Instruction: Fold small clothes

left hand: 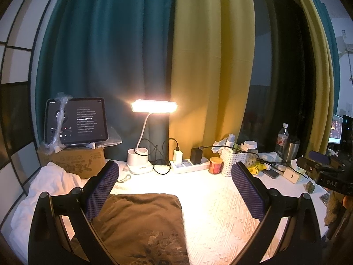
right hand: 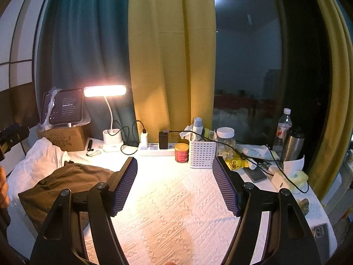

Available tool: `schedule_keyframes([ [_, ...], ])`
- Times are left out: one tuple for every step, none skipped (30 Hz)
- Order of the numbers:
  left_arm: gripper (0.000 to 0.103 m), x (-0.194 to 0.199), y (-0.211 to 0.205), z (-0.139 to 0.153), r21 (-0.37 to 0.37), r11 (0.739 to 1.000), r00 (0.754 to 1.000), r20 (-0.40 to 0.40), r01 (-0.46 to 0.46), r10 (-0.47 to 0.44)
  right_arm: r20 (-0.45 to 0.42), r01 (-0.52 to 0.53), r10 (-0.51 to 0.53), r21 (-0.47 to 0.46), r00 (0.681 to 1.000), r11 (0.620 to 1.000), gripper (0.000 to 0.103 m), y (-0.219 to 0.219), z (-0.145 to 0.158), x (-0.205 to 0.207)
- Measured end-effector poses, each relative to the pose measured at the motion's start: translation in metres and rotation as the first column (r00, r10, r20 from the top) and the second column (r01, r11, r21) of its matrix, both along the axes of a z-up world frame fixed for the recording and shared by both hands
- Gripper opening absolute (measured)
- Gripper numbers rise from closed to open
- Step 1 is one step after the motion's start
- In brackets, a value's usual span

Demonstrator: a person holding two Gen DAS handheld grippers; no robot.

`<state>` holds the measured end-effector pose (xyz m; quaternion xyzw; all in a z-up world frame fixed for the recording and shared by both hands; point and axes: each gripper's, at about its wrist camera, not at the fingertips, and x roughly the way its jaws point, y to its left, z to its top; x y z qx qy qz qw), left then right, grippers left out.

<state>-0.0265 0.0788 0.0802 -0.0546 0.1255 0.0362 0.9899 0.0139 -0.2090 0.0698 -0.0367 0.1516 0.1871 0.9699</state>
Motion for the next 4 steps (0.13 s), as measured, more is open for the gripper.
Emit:
schedule_keyframes([
  [0.101,0.0001,0.0005,-0.0001,-0.001,1.0,1.0,0.0,0.002,-0.002,0.001,-0.002,0.002,-0.001,1.0,1.0,0.074,-0.0005,-0.0005,0.0001],
  [0.101,0.0006,0.0015,-0.0002,-0.002,1.0,1.0,-0.001,0.003,-0.003,0.002,-0.001,0.001,-0.002,1.0,1.0,0.074,-0.0006,-0.0006,0.0],
  [0.101,0.001,0.0024,-0.0003,-0.003,1.0,1.0,-0.002,0.003,-0.003,0.001,0.0,0.0,-0.004,1.0,1.0,0.074,0.0006,-0.0003,-0.0008],
  [0.101,0.0012,0.0018,-0.0002,0.0,1.0,1.0,-0.003,0.003,-0.003,0.002,-0.002,0.002,-0.004,1.0,1.0,0.074,0.0004,0.0003,0.0004],
])
